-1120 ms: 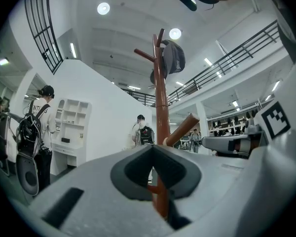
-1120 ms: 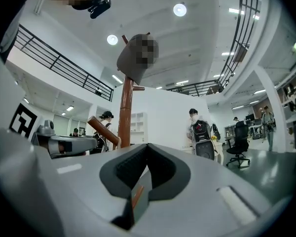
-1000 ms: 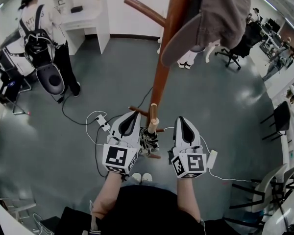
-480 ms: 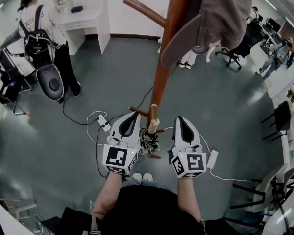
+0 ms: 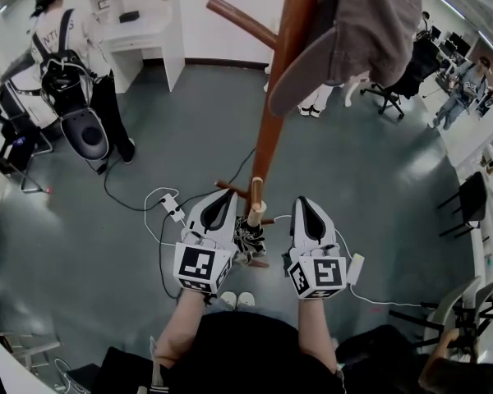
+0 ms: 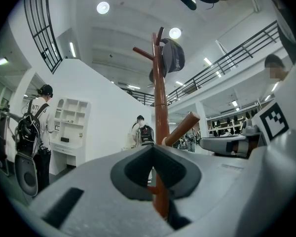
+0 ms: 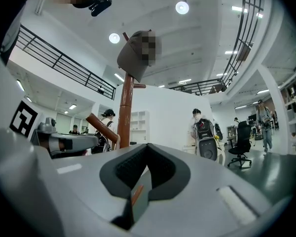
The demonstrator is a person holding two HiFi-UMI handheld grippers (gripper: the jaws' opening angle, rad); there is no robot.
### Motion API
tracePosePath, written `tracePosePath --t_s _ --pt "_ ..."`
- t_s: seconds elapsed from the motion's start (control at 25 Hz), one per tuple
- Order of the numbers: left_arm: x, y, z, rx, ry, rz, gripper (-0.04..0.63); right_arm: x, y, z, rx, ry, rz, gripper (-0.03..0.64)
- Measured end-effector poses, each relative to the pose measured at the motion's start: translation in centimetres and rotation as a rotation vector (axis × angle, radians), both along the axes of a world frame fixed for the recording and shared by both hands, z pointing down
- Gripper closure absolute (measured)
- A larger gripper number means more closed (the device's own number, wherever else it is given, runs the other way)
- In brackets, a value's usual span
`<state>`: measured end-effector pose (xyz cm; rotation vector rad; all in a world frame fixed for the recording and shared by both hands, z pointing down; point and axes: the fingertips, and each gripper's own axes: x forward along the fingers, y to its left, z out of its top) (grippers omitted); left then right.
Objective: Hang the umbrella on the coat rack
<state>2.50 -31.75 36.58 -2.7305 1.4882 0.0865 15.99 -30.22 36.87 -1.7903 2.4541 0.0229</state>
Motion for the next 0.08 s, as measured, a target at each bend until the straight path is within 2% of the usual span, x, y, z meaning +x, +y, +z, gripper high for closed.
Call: tracePosePath --t_s 0.08 --pt "0.09 0.12 0.06 0.001 0.001 -0.001 0.589 -0.04 0.1 0.14 0.0 0.002 -0.004 0.609"
